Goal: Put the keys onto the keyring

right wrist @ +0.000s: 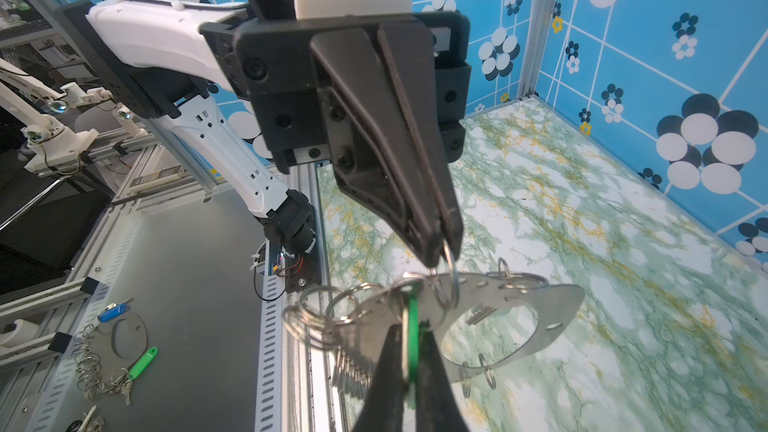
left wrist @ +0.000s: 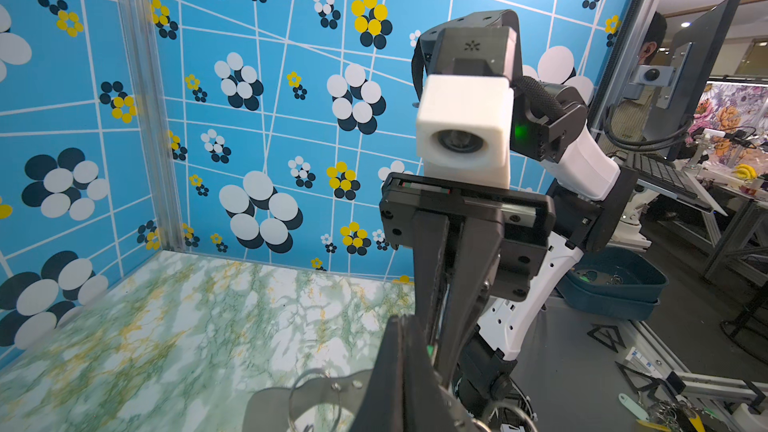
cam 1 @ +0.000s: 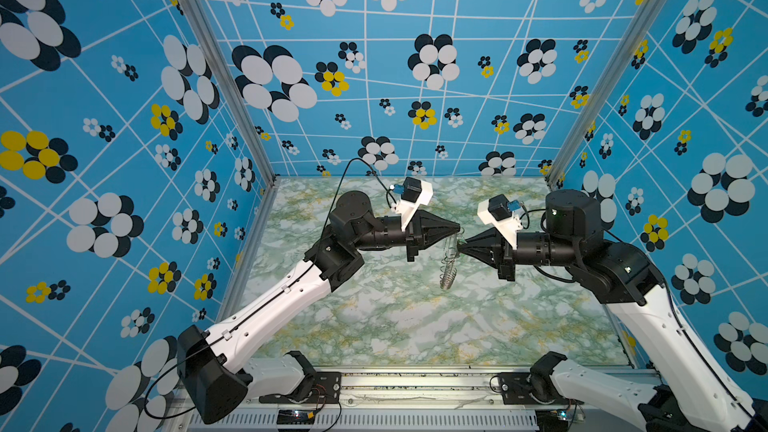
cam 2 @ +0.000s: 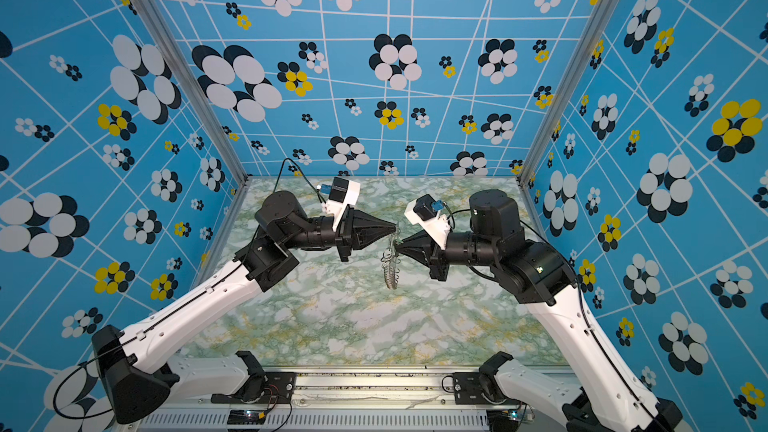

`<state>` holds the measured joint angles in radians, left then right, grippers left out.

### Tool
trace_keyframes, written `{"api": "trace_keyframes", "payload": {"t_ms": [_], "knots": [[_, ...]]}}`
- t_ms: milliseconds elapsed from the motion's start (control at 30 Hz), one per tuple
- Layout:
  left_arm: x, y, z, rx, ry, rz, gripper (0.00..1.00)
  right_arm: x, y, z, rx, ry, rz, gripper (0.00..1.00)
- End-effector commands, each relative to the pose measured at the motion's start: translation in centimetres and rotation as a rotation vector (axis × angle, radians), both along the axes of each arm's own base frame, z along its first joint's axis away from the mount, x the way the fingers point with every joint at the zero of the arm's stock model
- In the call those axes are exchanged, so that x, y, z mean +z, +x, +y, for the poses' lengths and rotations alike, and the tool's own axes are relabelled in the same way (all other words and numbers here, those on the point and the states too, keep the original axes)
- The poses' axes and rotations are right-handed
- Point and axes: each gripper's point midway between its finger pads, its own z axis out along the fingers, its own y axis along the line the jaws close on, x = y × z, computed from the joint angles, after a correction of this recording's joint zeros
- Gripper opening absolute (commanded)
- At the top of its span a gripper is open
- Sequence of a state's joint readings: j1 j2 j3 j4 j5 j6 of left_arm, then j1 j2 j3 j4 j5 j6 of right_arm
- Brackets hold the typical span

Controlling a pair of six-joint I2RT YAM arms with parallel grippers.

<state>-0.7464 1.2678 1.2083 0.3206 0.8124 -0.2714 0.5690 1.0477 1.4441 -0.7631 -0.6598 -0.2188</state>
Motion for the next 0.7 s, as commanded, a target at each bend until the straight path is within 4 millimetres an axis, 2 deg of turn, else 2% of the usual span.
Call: {"api": "trace_keyframes", "payload": {"t_ms": [0, 267, 667], "knots": [[1.3, -0.1, 0.1, -0.006, -0.071, -0.025, 0.0, 0.5, -0.1, 0.1, 0.008, 0.029, -0.008, 0.0], [2.3, 0.2, -0.3, -0.016, -0.177, -0.021, 0.0, -0.3, 0.0, 1.3, 0.043, 0.045, 0.026, 0.0], [2.5, -0.1, -1.3, -0.094, -0.249, 0.029, 0.0, -0.4, 0.5, 3.1, 0.066, 0.075, 0.026, 0.0]]}}
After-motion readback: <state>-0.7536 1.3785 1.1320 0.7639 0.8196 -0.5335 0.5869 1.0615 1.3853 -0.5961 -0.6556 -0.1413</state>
